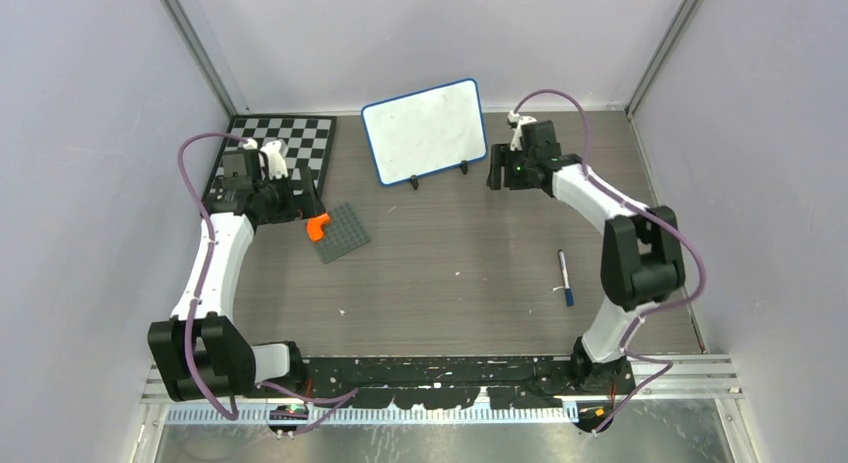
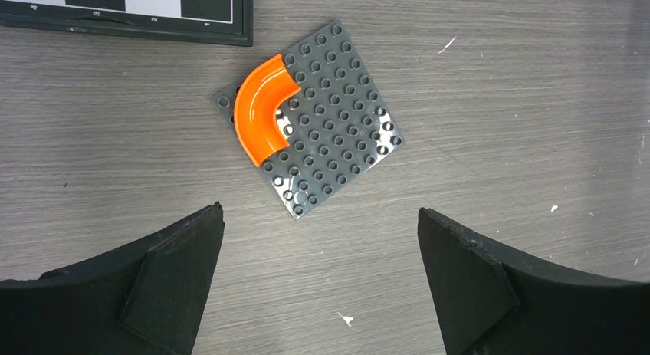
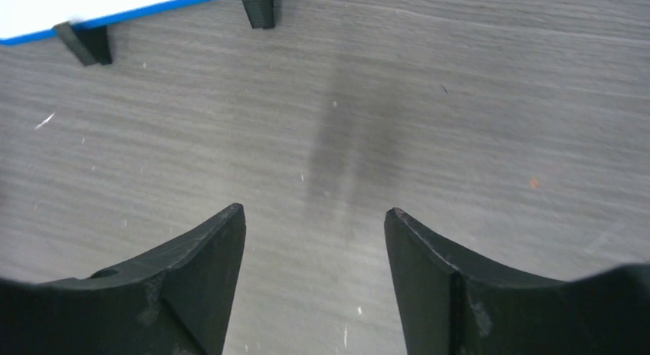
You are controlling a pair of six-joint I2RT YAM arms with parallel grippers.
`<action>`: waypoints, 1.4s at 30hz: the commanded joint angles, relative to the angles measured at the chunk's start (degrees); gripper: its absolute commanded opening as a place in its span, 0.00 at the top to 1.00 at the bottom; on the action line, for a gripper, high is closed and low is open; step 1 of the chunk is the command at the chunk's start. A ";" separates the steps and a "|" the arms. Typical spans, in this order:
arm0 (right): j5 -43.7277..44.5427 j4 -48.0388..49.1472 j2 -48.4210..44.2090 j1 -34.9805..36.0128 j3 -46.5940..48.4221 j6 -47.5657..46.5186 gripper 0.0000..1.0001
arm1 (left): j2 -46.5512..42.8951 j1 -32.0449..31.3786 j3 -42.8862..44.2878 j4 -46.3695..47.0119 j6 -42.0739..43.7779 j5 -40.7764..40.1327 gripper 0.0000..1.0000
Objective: Write a sentence on the whiteboard
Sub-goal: Move the whiteboard to the center of the board.
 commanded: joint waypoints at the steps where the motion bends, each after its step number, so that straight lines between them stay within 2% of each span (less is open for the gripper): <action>1: 4.19 4.74 7.94 2.14 7.78 1.88 0.33 | -0.98 0.20 2.32 1.68 -1.22 -0.20 0.00; 4: 5.76 4.97 13.62 4.00 12.43 1.72 0.37 | -0.38 0.21 2.40 1.93 -1.39 -0.25 0.00; 10: 6.63 5.50 22.48 5.42 20.77 1.88 0.40 | 1.10 0.18 3.57 1.33 -1.63 -0.51 0.00; 20: 8.74 10.73 29.33 6.60 25.37 1.32 0.50 | 2.93 0.21 3.06 2.14 -1.87 -0.93 0.00; 23: 8.74 11.42 30.70 6.57 26.64 1.26 0.55 | 3.67 0.21 3.64 2.07 -2.03 -0.56 0.00; 34: 7.61 12.18 33.32 7.05 28.52 -0.90 0.57 | 5.99 0.22 4.42 1.94 -2.54 -0.23 0.00; 42: 3.13 16.05 33.63 7.13 27.22 -3.07 0.60 | 5.98 0.23 4.14 2.23 -2.31 0.02 0.00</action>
